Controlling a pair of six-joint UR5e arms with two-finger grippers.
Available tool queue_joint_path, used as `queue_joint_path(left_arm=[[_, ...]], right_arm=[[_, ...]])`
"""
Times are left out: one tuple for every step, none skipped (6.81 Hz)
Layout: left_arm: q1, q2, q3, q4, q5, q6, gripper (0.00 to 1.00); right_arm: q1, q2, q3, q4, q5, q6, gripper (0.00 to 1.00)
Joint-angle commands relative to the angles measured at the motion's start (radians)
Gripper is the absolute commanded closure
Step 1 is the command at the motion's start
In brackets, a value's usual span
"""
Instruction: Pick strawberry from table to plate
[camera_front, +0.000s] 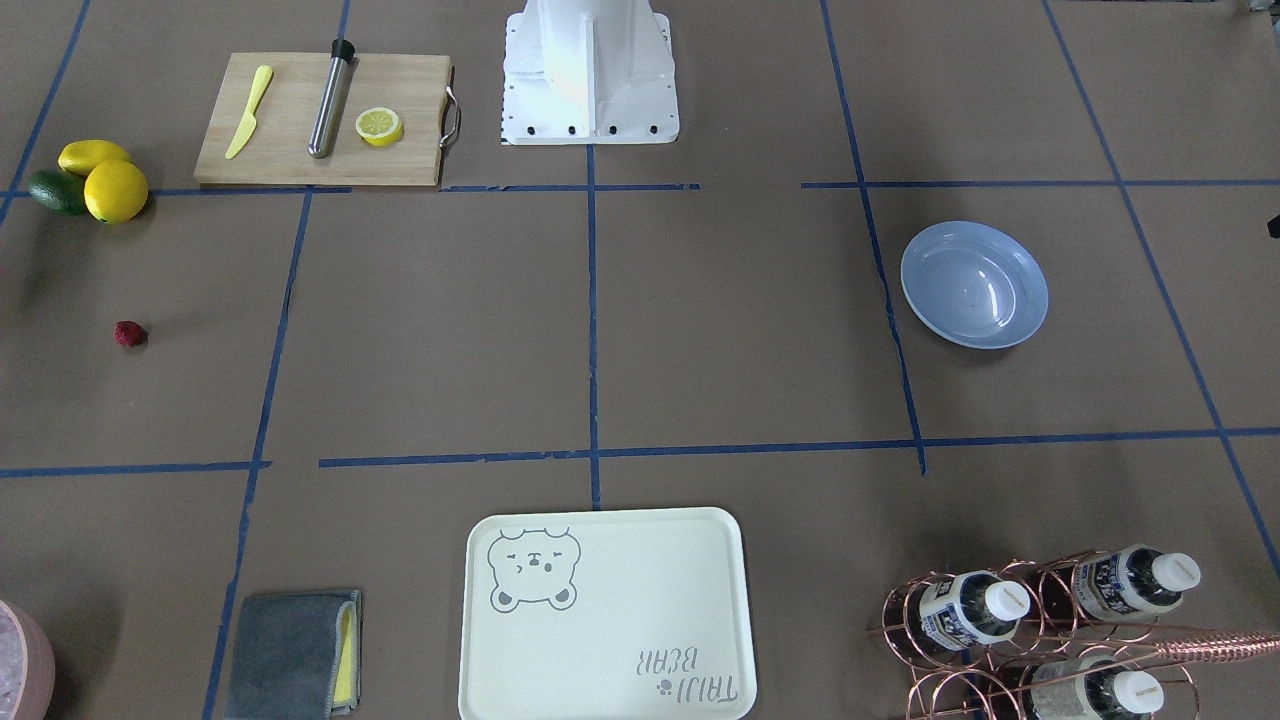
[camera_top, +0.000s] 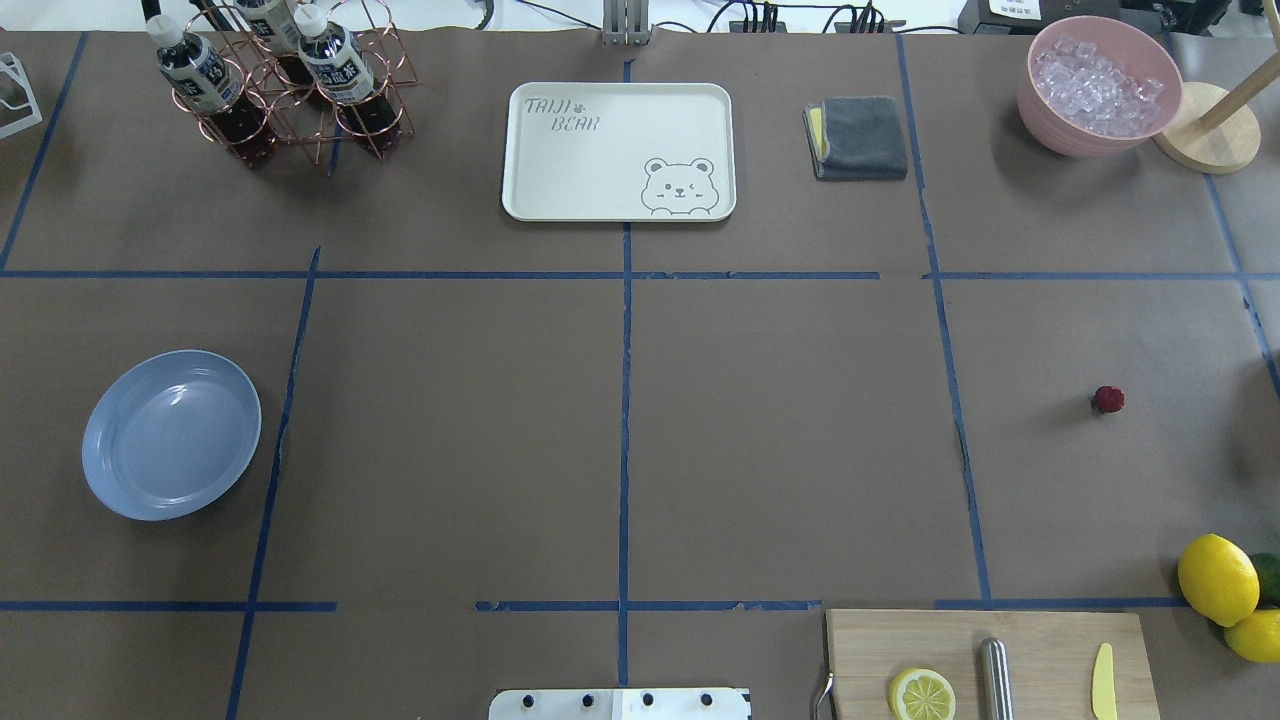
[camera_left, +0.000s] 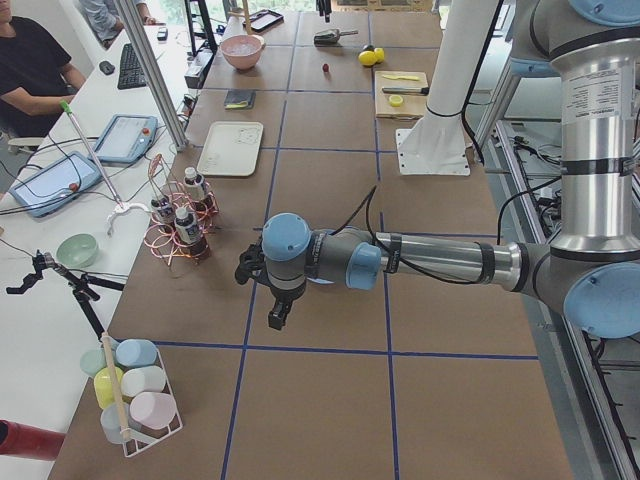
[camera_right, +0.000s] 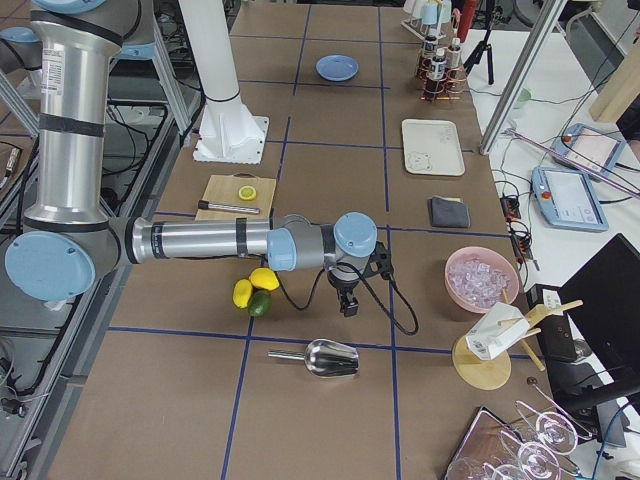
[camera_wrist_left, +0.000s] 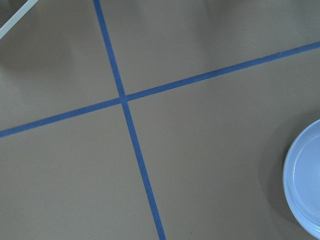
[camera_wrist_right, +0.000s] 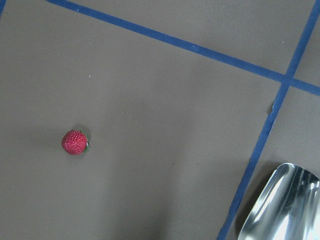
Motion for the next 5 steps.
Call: queue_joint_path(left_arm=[[0.027, 0.001, 0.002, -0.009, -0.003, -0.027, 0.0], [0.086, -0.001, 0.004, -0.019, -0.043, -0.065, 0.0], [0.139, -0.001, 0.008, -0.1, -0.055, -0.134, 0.0], [0.204, -0.001, 0.042, -0.189, -0.054, -0.241, 0.0], [0.293, -0.004, 0.075, -0.284, -0.046, -0.356, 0.0]], right_arm=[[-0.002, 0.001, 0.0, 0.002, 0.001, -0.004, 0.0], [0.0, 0.0, -0.003, 0.001, -0.001, -0.011, 0.0], [0.0, 0.003, -0.007, 0.002, 0.001, -0.011, 0.0], [0.0, -0.003, -0.004, 0.002, 0.004, -0.004, 0.0], [0.0, -0.002, -0.004, 0.002, 0.003, -0.005, 0.0]])
